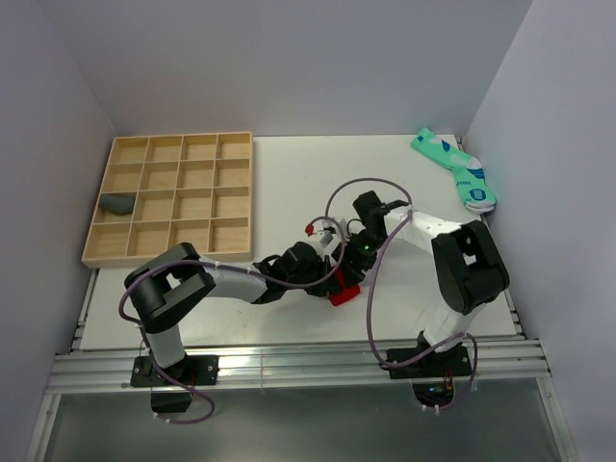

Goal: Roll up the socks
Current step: Roll the sock at the center of the board.

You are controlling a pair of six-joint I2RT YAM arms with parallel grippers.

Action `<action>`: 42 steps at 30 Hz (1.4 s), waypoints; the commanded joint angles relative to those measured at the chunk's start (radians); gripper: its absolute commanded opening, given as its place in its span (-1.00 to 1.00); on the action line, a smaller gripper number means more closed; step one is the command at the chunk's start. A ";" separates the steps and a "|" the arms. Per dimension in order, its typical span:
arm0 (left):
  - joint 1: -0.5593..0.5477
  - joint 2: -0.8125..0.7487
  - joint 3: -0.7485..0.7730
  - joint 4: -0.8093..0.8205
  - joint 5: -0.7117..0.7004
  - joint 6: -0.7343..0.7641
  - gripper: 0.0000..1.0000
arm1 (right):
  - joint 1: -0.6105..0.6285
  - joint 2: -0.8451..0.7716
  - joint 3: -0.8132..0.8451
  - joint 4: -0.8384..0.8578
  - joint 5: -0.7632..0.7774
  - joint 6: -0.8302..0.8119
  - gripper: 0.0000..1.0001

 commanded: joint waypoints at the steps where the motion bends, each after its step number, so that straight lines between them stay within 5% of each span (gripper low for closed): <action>1: 0.008 0.051 -0.008 -0.146 0.054 -0.073 -0.99 | -0.020 -0.077 -0.034 0.149 0.084 0.022 0.38; 19: 0.141 0.169 0.058 -0.308 0.355 -0.130 -0.99 | -0.120 -0.416 -0.200 0.088 0.008 -0.196 0.23; 29: 0.183 0.286 0.185 -0.492 0.459 -0.098 -0.99 | 0.084 -0.669 -0.431 0.164 0.101 -0.371 0.22; 42: 0.192 0.335 0.249 -0.556 0.473 -0.098 -0.99 | 0.233 -0.620 -0.467 0.253 0.107 -0.360 0.20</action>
